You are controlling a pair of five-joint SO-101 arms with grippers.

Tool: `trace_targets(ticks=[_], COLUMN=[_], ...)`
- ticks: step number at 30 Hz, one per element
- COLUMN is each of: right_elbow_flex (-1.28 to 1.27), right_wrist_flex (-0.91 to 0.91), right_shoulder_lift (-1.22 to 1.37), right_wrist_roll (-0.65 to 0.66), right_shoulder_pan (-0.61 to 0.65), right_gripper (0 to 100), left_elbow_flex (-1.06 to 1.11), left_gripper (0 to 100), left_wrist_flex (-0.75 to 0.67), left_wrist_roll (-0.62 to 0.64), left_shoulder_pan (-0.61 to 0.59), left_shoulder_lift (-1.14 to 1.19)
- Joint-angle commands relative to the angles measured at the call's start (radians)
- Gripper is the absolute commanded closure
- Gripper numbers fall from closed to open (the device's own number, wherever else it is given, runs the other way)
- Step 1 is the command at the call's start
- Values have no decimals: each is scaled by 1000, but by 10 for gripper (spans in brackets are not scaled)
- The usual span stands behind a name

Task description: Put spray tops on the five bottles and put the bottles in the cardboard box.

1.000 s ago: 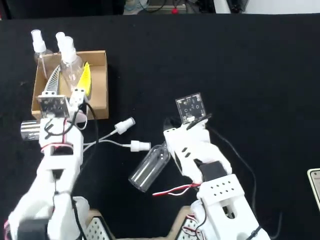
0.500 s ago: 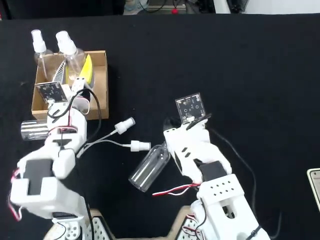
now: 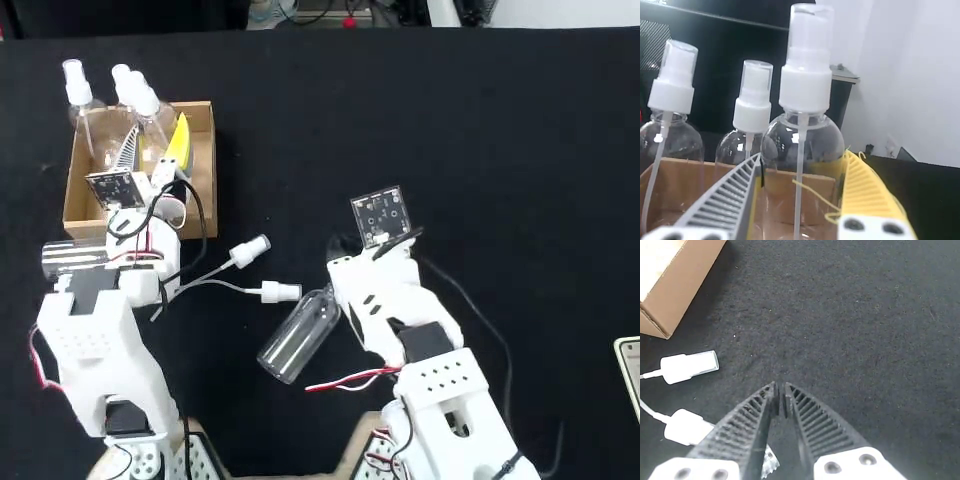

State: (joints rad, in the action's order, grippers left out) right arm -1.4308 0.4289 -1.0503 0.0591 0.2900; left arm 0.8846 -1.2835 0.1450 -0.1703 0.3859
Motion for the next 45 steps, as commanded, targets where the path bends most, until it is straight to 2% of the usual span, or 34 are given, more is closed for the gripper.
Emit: trace_targets(ticks=[1,15,19,23,36,40,42,45], right_elbow_flex=[12,10,10,10,10,10,10,10], right_wrist_flex=[-34,-52,-52,-52,-52,-52,-52,-52], right_shoulder_lift=[-2,2,1,-1,-1,-1,-1,-1], right_wrist_roll=[9,9,9,9,9,9,9,9], right_shoulder_pan=[14,14,14,14,14,14,14,14], right_gripper=[987,987,987,987,987,987,987,987], left_elbow_flex=[-87,-234,-263,-300,-320,-323,-323,-323], left_gripper=[863,863,863,863,859,858,843,765], left_wrist_flex=[-26,-23,-23,-25,-23,48,75,80], left_wrist_roll=[9,5,-64,-68,-66,-66,-66,-64], left_shoulder_pan=[-1,47,51,47,51,51,51,51], left_shoulder_lift=[26,180,233,269,288,287,282,282])
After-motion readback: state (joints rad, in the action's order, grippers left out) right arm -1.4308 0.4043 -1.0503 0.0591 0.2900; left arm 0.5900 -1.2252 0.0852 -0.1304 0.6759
